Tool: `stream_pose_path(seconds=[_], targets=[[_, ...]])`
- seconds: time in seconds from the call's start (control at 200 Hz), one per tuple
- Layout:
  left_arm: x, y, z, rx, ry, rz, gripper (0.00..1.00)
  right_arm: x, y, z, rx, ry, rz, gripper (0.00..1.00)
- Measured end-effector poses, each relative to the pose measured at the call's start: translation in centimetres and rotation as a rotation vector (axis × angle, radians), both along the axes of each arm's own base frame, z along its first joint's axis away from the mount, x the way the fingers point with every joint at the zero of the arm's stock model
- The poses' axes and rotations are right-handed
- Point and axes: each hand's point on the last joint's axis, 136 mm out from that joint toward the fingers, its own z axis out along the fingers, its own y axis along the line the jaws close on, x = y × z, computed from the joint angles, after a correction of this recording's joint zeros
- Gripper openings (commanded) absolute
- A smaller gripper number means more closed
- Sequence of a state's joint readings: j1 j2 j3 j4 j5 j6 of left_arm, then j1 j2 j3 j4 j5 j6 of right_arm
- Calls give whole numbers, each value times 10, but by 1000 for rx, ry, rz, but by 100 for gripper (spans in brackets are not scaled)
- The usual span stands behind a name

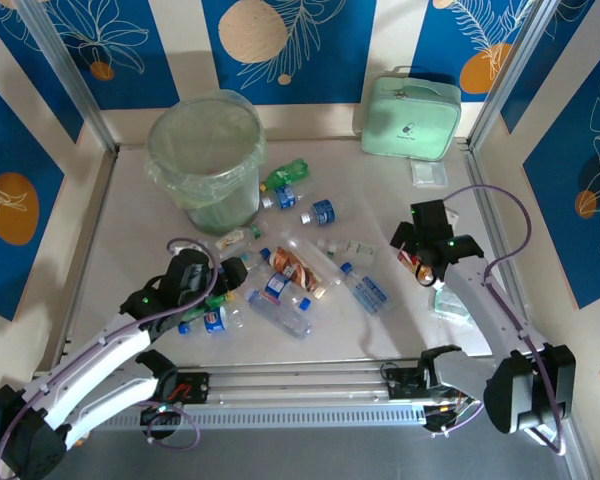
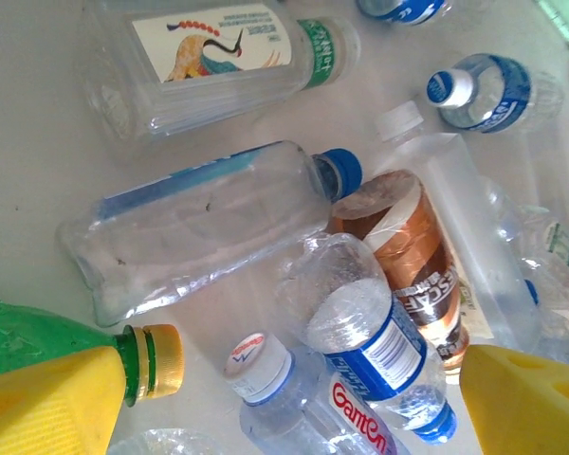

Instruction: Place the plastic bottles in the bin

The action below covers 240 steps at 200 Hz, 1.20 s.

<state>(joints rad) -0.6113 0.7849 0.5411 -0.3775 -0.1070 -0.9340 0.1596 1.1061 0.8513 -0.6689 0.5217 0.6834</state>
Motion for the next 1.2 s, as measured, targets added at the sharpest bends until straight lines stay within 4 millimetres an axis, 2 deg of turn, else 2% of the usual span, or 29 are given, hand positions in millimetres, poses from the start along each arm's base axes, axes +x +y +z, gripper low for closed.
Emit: stream_pose_path(seconds=[0.125,0.255,0.38,0.685,0.925,1.2], targets=[[-1,0,10,-24,-34,-1,91,-7,-16,-10,170,13,-216,92],[0,1,10,-24,-36,2,91,-15,-20,-16,360,21,-441,92],[0,3,9,-14,-38,12,90,-15,-14,-24,529,39,-639,100],[2,13,16,-6,-84,54,89,-13,4,-71,759,215,-1038,99],[3,16,19,-5,-102,69,89,0,-6,-82,844,204,-1196,100],[3,24,19,16,-114,100,89,10,-22,-104,856,229,-1270,85]])
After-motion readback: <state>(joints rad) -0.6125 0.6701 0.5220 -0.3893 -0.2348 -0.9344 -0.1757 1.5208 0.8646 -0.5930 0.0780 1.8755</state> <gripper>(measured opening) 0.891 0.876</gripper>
